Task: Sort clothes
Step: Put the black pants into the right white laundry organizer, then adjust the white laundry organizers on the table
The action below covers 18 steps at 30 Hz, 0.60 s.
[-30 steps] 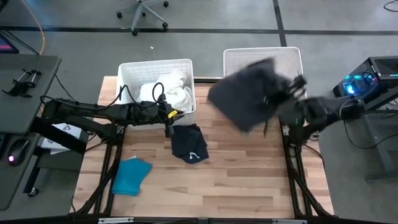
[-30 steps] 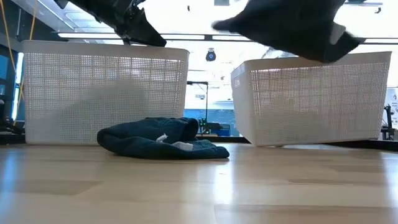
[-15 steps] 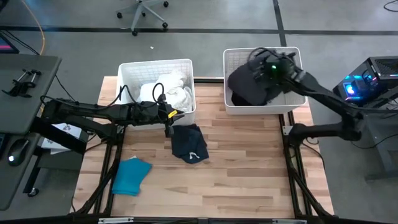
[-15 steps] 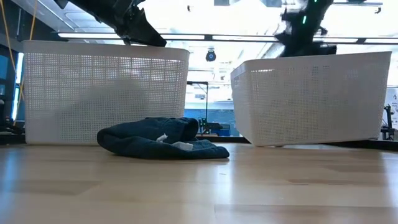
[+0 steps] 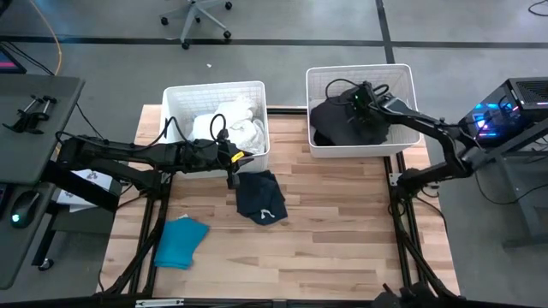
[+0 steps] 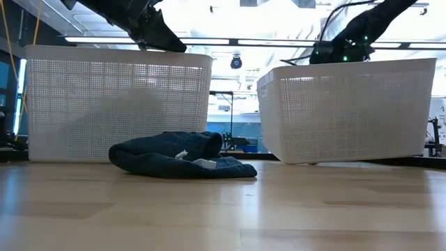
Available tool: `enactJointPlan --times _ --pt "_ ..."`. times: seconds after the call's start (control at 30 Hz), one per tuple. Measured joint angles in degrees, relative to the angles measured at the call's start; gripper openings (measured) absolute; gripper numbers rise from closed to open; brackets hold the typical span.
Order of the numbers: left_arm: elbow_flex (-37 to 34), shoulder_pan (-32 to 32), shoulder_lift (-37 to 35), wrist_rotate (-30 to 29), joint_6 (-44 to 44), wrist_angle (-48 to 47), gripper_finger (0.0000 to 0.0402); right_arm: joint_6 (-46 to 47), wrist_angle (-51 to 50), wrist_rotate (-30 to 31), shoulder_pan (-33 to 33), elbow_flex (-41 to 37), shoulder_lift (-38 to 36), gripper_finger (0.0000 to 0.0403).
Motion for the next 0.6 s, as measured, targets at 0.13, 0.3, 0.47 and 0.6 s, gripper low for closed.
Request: enactJointPlan --times 0.13,0.3,0.47,0.6 --pt "0.0 0.0 0.0 0.0 0.0 0.0 0.0055 -0.6 -5.9 -0.9 0.1 4.4 -0.9 0.0165" --pt "0.0 0.0 0.0 0.0 0.0 0.0 0.0055 3.7 -18.2 -0.2 2.2 13.8 -2.9 0.0200" --pt "0.0 0.0 0.0 -0.1 -0.4 0.0 0.0055 4.9 -27.5 -7.1 8.7 19.8 -6.3 0.0204" --pt "0.0 0.0 0.0 -0.1 -0.9 0.0 0.0055 5.1 -31.6 -16.8 15.9 20.4 -9.5 0.0204"
